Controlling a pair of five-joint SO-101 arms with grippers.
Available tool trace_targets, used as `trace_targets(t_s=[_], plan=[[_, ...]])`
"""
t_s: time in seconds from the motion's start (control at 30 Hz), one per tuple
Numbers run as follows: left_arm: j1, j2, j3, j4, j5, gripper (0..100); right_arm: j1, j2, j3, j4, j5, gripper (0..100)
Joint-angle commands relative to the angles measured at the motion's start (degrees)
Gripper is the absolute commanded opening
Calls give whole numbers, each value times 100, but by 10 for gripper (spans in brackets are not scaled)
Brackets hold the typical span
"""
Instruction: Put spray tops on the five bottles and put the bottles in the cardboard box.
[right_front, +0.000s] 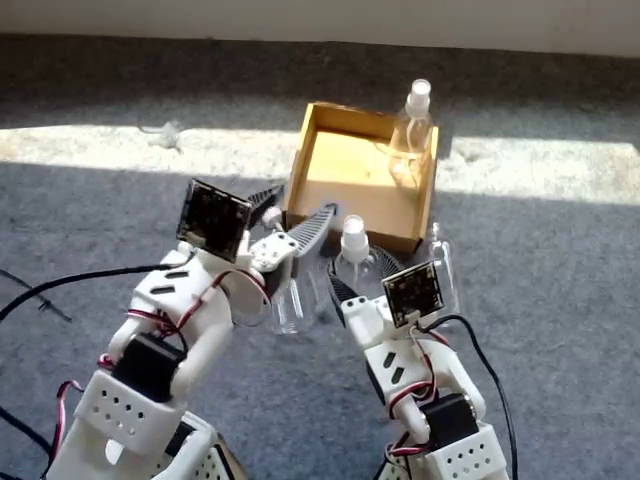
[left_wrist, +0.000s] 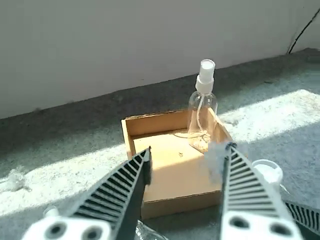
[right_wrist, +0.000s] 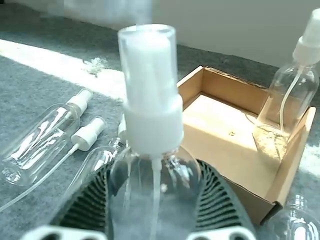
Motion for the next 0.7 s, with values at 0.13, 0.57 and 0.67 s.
trace_targets(t_s=[0.13,0.57,0.67], plan=[[-453,-75,-778,1952,-70,213,576,585,-1156,-119,-62,3],[435,-75,242,2541,-756,357,558,4057,-4268,-136,-1433,3],[681,-75,251,2541,-730,364,409,4242,-4418,-119,-1785,3]])
